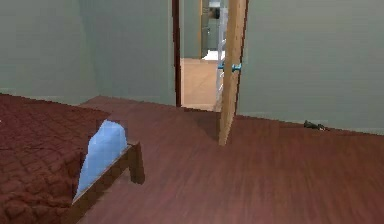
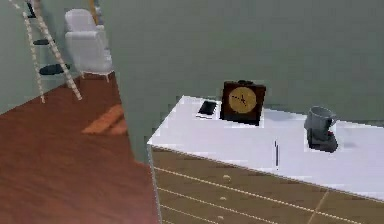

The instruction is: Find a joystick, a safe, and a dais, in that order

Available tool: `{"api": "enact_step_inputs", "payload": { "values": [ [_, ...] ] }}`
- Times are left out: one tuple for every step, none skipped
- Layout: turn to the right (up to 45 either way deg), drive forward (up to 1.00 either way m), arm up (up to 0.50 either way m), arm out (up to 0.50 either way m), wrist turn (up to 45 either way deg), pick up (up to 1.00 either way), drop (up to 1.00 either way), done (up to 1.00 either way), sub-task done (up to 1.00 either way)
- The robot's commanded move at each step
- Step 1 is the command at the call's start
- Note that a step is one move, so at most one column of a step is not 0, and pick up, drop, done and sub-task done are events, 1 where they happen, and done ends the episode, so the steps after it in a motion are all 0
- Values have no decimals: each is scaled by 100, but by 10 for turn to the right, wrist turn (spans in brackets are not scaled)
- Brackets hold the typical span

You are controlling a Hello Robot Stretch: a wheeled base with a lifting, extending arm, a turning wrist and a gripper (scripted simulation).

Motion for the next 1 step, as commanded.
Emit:
{"api": "enact_step_inputs", "payload": {
  "values": [
    [30, 0, 0, 0, 0, 0, 0, 0, 0]
  ]
}}
